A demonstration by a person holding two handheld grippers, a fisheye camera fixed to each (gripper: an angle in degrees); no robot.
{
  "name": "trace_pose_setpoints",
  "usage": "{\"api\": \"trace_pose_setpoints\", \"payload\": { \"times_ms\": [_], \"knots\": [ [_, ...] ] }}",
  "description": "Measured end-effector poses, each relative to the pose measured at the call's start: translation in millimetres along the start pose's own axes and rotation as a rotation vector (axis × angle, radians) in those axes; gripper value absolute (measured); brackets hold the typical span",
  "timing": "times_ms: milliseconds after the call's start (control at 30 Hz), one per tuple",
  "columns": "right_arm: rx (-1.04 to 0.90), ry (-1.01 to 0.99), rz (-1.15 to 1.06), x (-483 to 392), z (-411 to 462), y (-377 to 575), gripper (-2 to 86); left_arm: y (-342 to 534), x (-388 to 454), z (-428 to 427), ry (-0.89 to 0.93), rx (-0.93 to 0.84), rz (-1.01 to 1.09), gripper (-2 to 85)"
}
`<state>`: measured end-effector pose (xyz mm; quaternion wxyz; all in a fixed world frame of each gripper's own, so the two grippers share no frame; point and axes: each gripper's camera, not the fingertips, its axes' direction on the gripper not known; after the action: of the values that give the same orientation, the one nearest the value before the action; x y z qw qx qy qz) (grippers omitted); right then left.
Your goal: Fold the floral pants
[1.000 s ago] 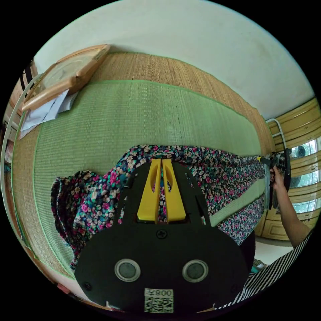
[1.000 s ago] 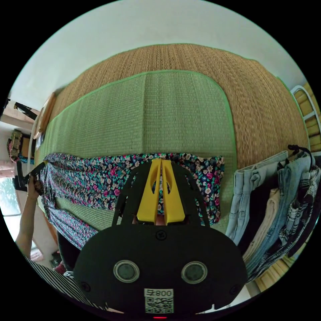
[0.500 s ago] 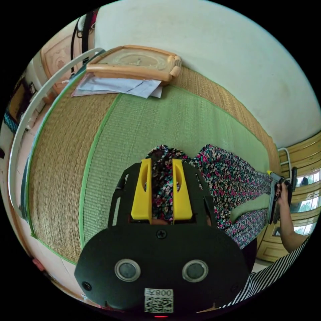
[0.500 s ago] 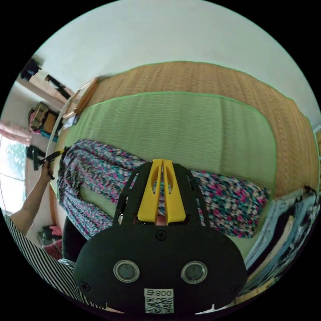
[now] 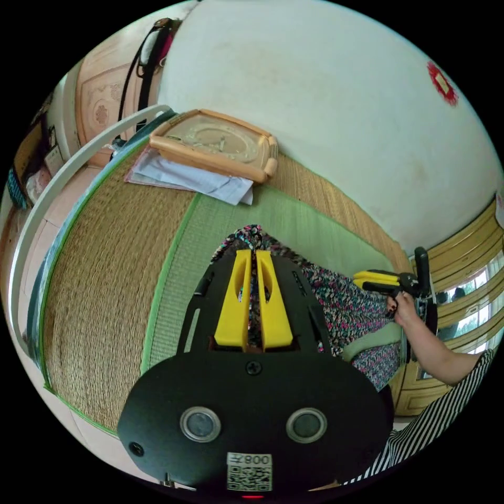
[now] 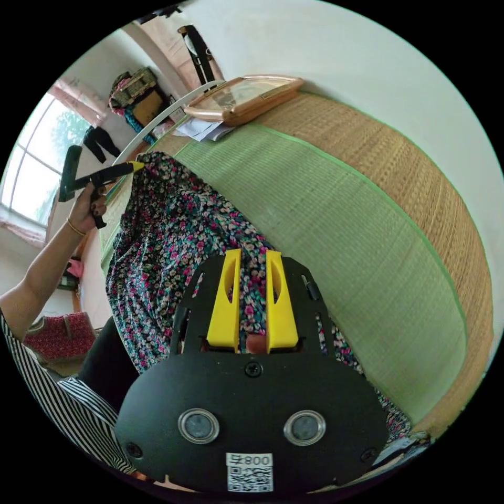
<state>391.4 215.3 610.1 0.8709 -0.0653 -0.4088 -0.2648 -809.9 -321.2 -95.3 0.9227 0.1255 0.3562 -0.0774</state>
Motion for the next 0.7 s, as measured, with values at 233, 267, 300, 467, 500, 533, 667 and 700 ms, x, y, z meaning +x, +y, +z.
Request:
{"api": "trace_pose_setpoints", "payload": {
  "times_ms": [233, 267, 300, 467, 500, 533, 667, 700],
  "knots": [
    [-0.081, 0.140, -0.034, 17.0, 78.0, -33.9, 6.0, 5.0, -27.8, -30.5, 0.046, -0.075, -0.089, 1.7],
    [-0.085, 0.155, -0.039, 18.8, 81.7, -35.0, 5.2, 6.9, -27.1, -39.9, 0.053, -0.075, -0.077, 1.8],
    [-0.090, 0.163, -0.049, 23.2, 87.2, -36.9, 4.4, 7.7, -26.8, -44.8, 0.055, -0.075, -0.071, 1.8],
    [-0.098, 0.226, -0.071, 52.2, 101.1, -45.7, 1.3, 9.4, -26.8, -88.5, 0.082, -0.048, -0.051, 2.1],
    [-0.088, 0.231, -0.050, 64.9, 100.8, -51.3, 1.2, 9.0, -26.7, -91.2, 0.081, -0.052, -0.051, 2.1],
    [-0.089, 0.199, -0.024, 79.6, 102.2, -57.9, 1.3, 8.6, -26.6, -94.8, 0.079, -0.067, -0.054, 2.4],
    [-0.164, 0.118, 0.040, 118.8, 124.5, -71.8, 2.8, 19.1, -28.5, -110.8, 0.023, -0.130, -0.075, 3.8],
    [-0.162, 0.092, 0.056, 129.1, 128.4, -73.2, 3.8, 22.3, -28.9, -116.3, 0.027, -0.128, -0.074, 4.1]
  ]
}}
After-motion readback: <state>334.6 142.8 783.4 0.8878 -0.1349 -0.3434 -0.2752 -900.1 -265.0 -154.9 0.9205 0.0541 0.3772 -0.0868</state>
